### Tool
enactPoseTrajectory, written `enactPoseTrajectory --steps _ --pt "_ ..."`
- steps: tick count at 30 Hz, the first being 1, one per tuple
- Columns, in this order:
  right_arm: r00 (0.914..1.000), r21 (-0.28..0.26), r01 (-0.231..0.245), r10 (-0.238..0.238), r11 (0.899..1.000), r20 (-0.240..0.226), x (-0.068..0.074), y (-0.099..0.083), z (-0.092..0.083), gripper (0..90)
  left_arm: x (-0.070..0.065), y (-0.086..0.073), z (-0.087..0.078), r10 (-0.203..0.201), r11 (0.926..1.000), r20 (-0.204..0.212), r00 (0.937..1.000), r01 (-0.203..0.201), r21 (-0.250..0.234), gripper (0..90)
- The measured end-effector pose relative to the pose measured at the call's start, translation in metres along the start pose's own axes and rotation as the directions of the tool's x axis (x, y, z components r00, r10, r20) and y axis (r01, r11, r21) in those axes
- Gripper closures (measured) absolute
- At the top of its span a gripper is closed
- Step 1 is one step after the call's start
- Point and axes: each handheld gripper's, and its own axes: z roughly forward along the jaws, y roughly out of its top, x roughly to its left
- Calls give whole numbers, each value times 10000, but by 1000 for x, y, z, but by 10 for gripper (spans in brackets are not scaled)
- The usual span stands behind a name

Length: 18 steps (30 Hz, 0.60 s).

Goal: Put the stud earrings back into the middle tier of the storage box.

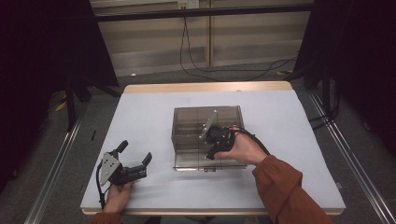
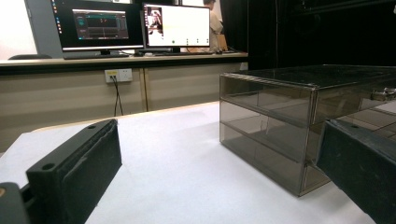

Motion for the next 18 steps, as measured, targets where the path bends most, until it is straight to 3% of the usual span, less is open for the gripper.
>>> enactPoseTrajectory --steps 3,7,13,18 --pt "10000 -170 -41 41 9998 1 0 -2 -3 780 0 0 0 65 10000 -36 10000 -65 4 0" --pt "9999 -932 -118 129 9956 112 3 -9 -14 800 0 0 0 54 10000 -37 10000 -54 6 0" --pt "9997 -1780 -215 236 9838 98 5 -21 -25 802 0 0 0 67 10000 -38 10000 -67 5 0" --pt "9976 -2475 -694 661 9664 -216 0 -39 -31 806 0 0 -1 129 9999 30 9999 -129 41 0"
